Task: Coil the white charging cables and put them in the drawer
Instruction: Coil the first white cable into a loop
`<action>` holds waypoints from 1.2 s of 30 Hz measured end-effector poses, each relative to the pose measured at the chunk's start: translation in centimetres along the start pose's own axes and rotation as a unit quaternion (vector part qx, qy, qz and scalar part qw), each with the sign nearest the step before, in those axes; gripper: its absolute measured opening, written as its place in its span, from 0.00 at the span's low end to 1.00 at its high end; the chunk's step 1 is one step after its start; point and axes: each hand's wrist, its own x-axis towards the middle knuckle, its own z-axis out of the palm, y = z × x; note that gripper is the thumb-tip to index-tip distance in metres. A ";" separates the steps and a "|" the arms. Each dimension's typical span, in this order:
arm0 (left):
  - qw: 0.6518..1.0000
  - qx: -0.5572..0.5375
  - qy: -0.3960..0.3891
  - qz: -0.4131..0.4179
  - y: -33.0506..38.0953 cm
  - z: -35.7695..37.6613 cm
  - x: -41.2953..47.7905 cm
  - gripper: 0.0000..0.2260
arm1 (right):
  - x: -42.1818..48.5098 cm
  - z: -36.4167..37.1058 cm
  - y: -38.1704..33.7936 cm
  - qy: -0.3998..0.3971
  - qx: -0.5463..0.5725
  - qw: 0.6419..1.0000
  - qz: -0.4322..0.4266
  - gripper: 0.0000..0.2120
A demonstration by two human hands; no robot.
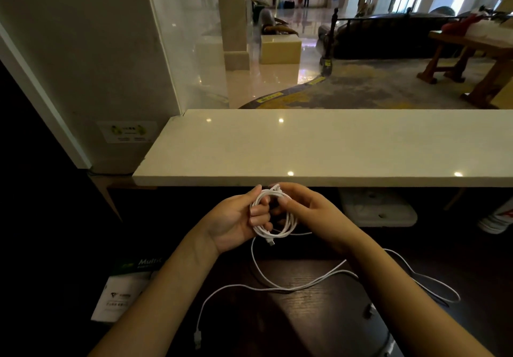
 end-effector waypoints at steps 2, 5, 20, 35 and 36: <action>1.000 -0.018 0.003 0.000 0.0 0.3 0.2 0.13 | 0.2 -0.5 -0.1 0.009 -0.021 0.999 -0.027 0.11; 0.999 -0.048 0.015 -0.003 0.1 0.7 0.6 0.15 | 0.6 -1.3 -0.3 0.021 0.016 0.999 -0.029 0.12; 0.989 -0.009 0.090 0.121 -0.1 1.6 1.6 0.10 | 1.4 -2.8 -1.6 0.086 -0.081 0.990 -0.071 0.06; 0.940 0.155 0.220 0.208 -1.5 3.0 2.6 0.12 | 1.0 -1.0 0.0 0.155 -0.197 0.966 -0.062 0.06; 0.934 0.172 0.231 0.213 -1.7 2.9 2.6 0.12 | 1.1 -1.0 0.0 0.146 -0.184 0.971 -0.049 0.08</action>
